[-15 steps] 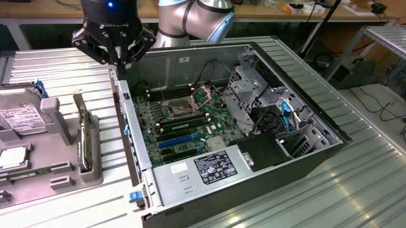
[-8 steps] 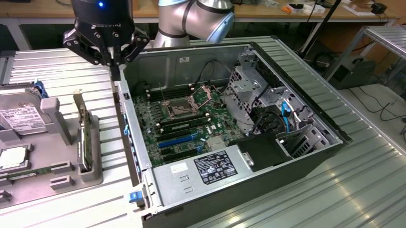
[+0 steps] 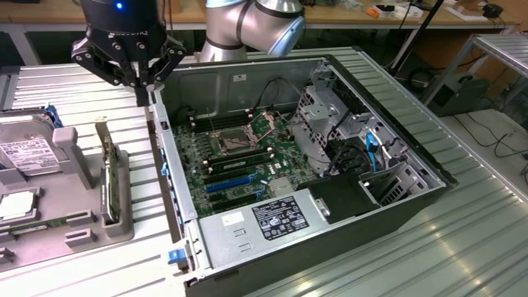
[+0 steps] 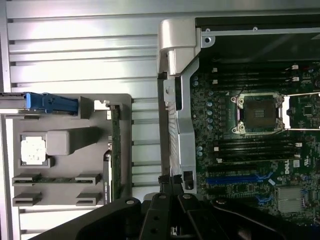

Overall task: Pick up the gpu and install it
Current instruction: 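Reach for the gpu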

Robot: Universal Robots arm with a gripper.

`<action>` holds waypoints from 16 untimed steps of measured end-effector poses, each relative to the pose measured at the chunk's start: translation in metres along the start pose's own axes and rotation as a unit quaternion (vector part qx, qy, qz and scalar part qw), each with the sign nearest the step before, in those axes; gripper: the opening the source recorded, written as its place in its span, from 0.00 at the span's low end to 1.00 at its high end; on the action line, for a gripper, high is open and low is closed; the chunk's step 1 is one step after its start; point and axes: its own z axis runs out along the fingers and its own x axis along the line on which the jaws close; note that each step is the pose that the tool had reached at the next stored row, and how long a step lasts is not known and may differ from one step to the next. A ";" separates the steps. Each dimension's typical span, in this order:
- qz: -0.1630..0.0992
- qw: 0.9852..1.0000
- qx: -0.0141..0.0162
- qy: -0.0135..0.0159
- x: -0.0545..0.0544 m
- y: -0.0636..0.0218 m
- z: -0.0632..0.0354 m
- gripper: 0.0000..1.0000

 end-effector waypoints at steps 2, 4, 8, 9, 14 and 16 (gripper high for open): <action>-0.001 1.000 0.000 0.000 0.003 -0.0001 -0.0001 0.11; -0.001 1.000 0.000 0.000 0.005 -0.0002 -0.0001 0.11; -0.002 1.000 0.000 0.000 0.010 -0.0005 -0.0002 0.11; -0.002 1.000 0.000 0.000 0.011 -0.0005 -0.0003 0.11; -0.003 1.000 0.000 0.000 0.016 -0.0007 -0.0004 0.11; -0.003 1.000 0.000 0.000 0.019 -0.0009 -0.0005 0.11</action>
